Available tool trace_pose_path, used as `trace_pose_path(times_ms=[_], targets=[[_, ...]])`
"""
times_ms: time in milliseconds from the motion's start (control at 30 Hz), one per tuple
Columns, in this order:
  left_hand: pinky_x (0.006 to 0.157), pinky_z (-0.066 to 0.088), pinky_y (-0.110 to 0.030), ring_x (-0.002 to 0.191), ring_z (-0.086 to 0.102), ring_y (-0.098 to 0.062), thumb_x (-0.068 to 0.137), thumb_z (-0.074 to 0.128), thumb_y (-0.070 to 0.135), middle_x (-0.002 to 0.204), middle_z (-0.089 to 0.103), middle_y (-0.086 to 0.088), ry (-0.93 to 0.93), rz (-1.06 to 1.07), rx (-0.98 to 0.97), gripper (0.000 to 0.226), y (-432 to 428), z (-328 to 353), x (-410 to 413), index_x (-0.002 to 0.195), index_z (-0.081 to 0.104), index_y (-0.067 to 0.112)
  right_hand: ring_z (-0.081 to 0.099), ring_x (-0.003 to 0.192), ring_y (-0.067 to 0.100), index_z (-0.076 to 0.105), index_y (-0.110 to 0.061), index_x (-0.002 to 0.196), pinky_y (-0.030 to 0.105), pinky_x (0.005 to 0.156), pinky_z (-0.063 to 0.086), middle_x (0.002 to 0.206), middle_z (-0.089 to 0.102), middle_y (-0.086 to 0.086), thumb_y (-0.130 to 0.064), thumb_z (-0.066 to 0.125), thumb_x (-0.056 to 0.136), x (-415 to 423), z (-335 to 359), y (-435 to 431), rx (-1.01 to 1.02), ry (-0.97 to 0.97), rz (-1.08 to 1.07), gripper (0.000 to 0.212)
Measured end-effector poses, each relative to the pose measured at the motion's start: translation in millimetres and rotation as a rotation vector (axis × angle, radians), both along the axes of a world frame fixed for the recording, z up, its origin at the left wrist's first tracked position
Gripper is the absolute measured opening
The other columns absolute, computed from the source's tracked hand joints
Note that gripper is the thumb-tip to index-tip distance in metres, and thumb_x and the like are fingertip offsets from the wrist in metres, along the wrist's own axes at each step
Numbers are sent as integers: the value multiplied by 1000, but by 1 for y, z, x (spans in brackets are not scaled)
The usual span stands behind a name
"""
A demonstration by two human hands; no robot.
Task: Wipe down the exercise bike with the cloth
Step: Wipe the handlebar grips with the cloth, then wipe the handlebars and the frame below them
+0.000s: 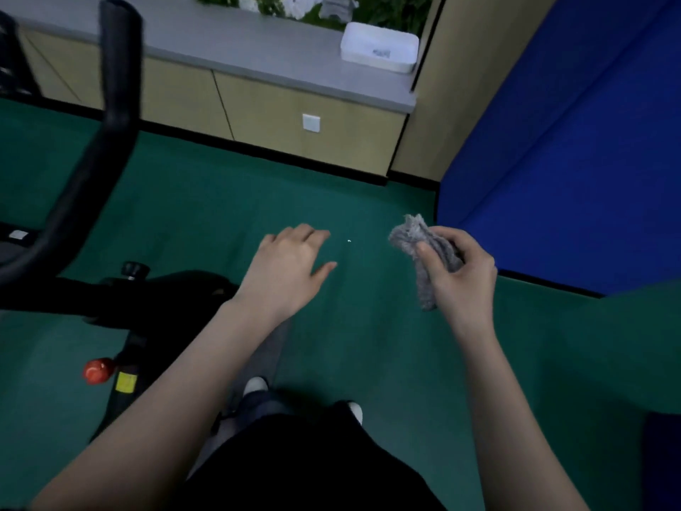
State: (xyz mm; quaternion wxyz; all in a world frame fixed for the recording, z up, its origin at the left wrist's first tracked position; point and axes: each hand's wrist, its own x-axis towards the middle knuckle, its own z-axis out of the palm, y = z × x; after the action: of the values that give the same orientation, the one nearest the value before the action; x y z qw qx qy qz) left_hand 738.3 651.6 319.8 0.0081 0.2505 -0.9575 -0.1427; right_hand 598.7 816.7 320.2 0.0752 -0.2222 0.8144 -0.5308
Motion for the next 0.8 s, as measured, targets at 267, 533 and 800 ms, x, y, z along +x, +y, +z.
trace_pose_path(times_ms=[267,533,800], targets=[[106,30,-37,130,40,-23,96,45,47,140,47,-3,-190,-145,49,57,80,-50,-64,142,38,16,64,82,6,67,-16,98,21,78,51,88,67,-12,-15,69,85,-37,-23,118,22,-89,-192,13],[112,26,-39,137,33,-23,96,43,51,148,39,-5,-340,-186,101,61,85,-85,-98,144,35,14,59,76,-8,65,-19,97,10,75,46,86,65,-17,-12,71,83,-63,-36,135,22,-134,-238,16],[114,20,-40,142,23,-22,95,43,52,155,26,-3,-321,-75,163,66,33,-117,-140,148,27,17,60,84,9,66,-14,103,6,71,43,97,66,0,-17,72,84,-129,-43,69,131,-78,-167,20]])
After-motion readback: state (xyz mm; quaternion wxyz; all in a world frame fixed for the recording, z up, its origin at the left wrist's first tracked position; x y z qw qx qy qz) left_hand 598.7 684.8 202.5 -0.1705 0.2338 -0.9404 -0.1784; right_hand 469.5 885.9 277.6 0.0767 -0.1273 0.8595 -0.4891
